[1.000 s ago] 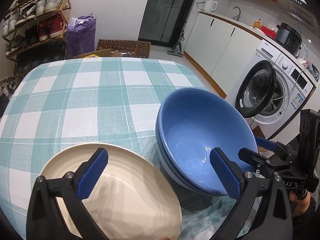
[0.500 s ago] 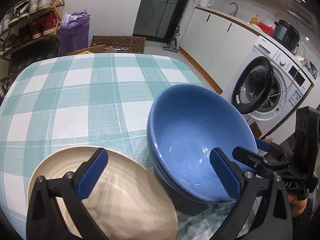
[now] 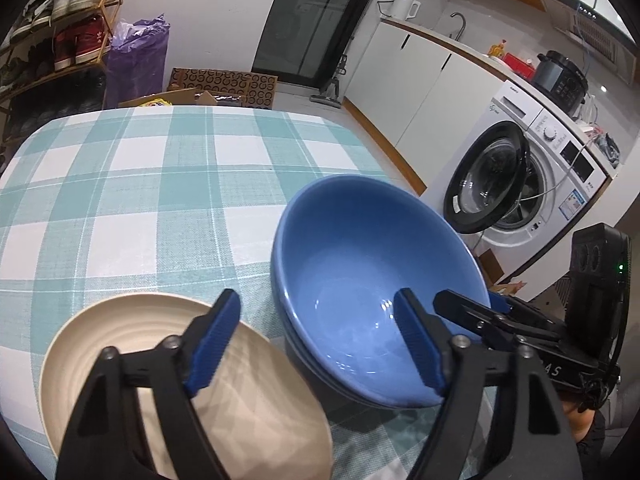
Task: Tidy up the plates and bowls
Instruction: 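Move both grippers to the rim of the nested blue bowls and close, then lift the nested blue bowls with both grippers over the cream plate stack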
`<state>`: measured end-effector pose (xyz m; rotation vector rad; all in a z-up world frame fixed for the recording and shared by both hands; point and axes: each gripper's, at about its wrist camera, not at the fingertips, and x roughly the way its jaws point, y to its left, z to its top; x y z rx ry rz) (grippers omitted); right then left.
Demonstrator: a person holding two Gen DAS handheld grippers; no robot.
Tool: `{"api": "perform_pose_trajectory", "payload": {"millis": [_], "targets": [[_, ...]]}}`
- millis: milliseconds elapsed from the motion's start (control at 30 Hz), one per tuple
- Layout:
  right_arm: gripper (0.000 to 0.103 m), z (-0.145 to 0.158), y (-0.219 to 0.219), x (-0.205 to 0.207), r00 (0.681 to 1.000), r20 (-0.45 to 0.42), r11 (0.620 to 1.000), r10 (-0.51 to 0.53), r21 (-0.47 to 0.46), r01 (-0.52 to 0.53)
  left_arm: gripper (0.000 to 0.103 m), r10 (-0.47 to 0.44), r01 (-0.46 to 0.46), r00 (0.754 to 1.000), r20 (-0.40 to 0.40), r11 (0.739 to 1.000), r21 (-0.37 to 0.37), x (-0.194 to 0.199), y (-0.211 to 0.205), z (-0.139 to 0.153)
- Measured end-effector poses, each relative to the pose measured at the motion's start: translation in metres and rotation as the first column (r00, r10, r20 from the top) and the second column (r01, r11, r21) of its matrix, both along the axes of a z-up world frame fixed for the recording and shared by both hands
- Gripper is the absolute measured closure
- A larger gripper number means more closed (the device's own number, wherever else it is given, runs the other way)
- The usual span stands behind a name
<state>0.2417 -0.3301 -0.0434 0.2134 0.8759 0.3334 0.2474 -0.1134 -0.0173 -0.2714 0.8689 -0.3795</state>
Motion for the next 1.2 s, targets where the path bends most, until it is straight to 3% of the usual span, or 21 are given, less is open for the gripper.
{"api": "perform_pose_trajectory", "payload": {"millis": [33, 67, 333, 1200], "targets": [[0.035, 0.001, 0.001, -0.001, 1.000, 0.003, 1.000, 0.002, 0.002, -0.002, 0.044, -0.008, 0.008, 1.000, -0.004, 1.000, -0.009, 0.000, 0.000, -0.001], [0.040, 0.001, 0.001, -0.001, 1.000, 0.006, 1.000, 0.006, 0.006, -0.006, 0.048, -0.012, 0.012, 1.000, -0.009, 1.000, -0.013, 0.001, -0.001, -0.001], [0.054, 0.008, 0.006, -0.009, 0.999, 0.041, 1.000, 0.005, -0.013, -0.005, 0.065, 0.002, -0.002, 1.000, -0.028, 1.000, 0.000, 0.001, 0.001, -0.003], [0.056, 0.008, 0.006, -0.013, 0.998, 0.065, 0.999, -0.020, -0.027, 0.021, 0.067, 0.005, -0.006, 1.000, 0.016, 0.999, 0.053, -0.010, -0.003, 0.004]]}}
